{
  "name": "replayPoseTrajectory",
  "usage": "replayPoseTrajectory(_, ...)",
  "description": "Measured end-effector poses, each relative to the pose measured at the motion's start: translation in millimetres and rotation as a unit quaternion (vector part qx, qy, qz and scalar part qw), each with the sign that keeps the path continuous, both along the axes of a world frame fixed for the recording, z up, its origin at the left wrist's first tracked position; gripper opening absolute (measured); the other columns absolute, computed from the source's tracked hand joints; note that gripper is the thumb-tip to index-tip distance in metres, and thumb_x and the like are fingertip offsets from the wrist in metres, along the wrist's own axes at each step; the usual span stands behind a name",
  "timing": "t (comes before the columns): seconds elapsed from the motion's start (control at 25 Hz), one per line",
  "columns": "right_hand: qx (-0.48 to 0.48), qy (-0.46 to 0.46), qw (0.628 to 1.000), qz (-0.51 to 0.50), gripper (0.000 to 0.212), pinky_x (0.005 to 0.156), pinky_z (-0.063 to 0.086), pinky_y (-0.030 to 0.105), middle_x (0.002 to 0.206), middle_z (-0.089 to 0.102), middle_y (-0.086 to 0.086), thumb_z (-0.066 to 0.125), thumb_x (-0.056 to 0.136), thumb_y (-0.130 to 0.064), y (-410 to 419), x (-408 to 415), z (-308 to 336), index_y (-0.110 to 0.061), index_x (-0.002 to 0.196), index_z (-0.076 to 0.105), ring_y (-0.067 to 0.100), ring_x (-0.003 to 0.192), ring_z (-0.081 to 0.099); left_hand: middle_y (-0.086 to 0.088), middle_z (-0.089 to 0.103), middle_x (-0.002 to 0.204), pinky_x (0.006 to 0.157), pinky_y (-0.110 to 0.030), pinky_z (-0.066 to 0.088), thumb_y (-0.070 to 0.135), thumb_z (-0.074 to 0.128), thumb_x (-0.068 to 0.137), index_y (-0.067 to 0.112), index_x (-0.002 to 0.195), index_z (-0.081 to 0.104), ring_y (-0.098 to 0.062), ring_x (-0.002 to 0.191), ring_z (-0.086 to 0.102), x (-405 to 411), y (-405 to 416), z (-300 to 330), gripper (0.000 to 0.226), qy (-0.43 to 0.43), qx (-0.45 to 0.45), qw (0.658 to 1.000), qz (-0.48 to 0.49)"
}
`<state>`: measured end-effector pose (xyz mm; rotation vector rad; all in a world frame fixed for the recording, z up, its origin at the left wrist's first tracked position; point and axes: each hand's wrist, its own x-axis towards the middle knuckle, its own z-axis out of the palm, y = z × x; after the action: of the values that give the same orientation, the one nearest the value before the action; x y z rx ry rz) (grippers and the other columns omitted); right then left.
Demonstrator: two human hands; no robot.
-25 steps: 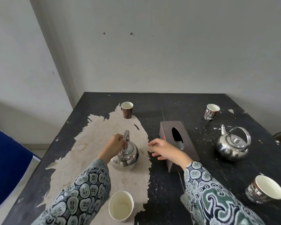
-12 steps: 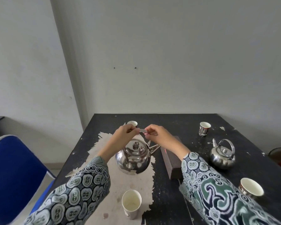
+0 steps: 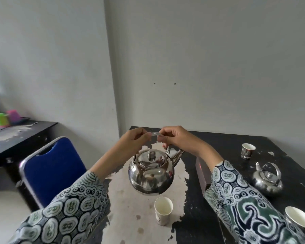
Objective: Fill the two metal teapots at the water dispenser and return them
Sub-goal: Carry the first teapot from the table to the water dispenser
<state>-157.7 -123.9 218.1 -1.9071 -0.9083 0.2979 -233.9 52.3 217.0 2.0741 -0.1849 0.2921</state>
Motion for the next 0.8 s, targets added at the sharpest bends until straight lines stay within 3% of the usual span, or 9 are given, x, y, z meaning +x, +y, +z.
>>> replayPoseTrajectory(0.12, 0.018, 0.003, 0.998, 0.058, 0.009, 0.062, 0.042, 0.013, 0.067, 0.055, -0.008, 0.059, 0.086, -0.023, 30.1, -22.2, 6.4, -0.018, 0.079, 0.062, 0.003, 0.063, 0.049, 0.006, 0.047, 0.06, 0.06, -0.032, 0.038, 0.027, 0.046, 0.093, 0.017, 0.077, 0.056, -0.011, 0.055, 0.041, -34.8, 25.0, 4.9, 0.022, -0.003, 0.018, 1.0, 0.014)
replayPoseTrajectory(0.28, 0.024, 0.003, 0.992, 0.125, 0.019, 0.064, 0.039, 0.023, 0.076, 0.05, 0.01, 0.058, 0.087, -0.019, 95.0, -44.7, 3.6, 0.0, 0.087, 0.061, 0.016, 0.069, 0.045, 0.001, 0.045, 0.061, 0.062, -0.037, 0.037, 0.03, 0.047, 0.092, 0.014, 0.081, 0.057, -0.019, 0.06, 0.039, -81.1, 77.3, 0.0, 0.022, 0.001, 0.007, 0.999, 0.044)
replayPoseTrajectory(0.4, 0.011, 0.019, 0.985, 0.17, 0.019, 0.061, 0.036, 0.02, 0.067, 0.05, 0.004, 0.058, 0.087, -0.021, 157.5, -61.8, 2.9, -0.003, 0.082, 0.06, 0.015, 0.063, 0.043, 0.007, 0.047, 0.056, 0.061, -0.039, 0.038, 0.045, 0.049, 0.081, 0.015, 0.08, 0.058, -0.015, 0.056, 0.041, -111.5, 132.6, -7.8, 0.031, 0.006, -0.009, 0.998, 0.067)
replayPoseTrajectory(0.48, 0.011, 0.025, 0.98, 0.196, 0.019, 0.056, 0.037, 0.013, 0.058, 0.049, -0.009, 0.055, 0.089, -0.022, 209.9, -77.9, 1.9, -0.013, 0.074, 0.06, 0.007, 0.056, 0.042, 0.008, 0.047, 0.056, 0.058, -0.034, 0.038, 0.049, 0.047, 0.074, 0.012, 0.083, 0.057, -0.011, 0.053, 0.04, -132.7, 180.6, -11.2, 0.04, 0.011, -0.016, 0.996, 0.083)
replayPoseTrajectory(0.6, 0.021, 0.024, 0.97, 0.241, 0.03, 0.055, 0.037, 0.014, 0.055, 0.045, -0.008, 0.049, 0.091, -0.025, 305.3, -113.4, 2.5, -0.019, 0.062, 0.055, 0.009, 0.053, 0.04, 0.013, 0.044, 0.048, 0.054, -0.027, 0.032, 0.039, 0.047, 0.085, 0.019, 0.073, 0.055, -0.006, 0.048, 0.035, -170.9, 268.4, -10.9, 0.025, 0.023, -0.04, 0.994, 0.101)
replayPoseTrajectory(0.68, 0.024, 0.032, 0.963, 0.267, 0.035, 0.056, 0.037, 0.017, 0.054, 0.045, -0.008, 0.046, 0.091, -0.029, 366.7, -135.4, 2.1, -0.012, 0.061, 0.054, 0.009, 0.052, 0.04, 0.014, 0.042, 0.046, 0.051, -0.025, 0.03, 0.034, 0.045, 0.09, 0.028, 0.062, 0.053, -0.006, 0.048, 0.033, -198.0, 323.9, -9.5, 0.029, 0.025, -0.032, 0.992, 0.119)
replayPoseTrajectory(0.8, 0.017, 0.019, 0.947, 0.319, 0.036, 0.056, 0.038, 0.019, 0.052, 0.046, -0.01, 0.044, 0.093, -0.024, 460.3, -167.3, 2.0, -0.006, 0.063, 0.052, 0.008, 0.051, 0.04, 0.015, 0.041, 0.044, 0.048, -0.02, 0.028, 0.039, 0.046, 0.084, 0.02, 0.064, 0.049, -0.003, 0.044, 0.032, -244.8, 400.8, -5.1, 0.028, 0.033, -0.038, 0.987, 0.151)
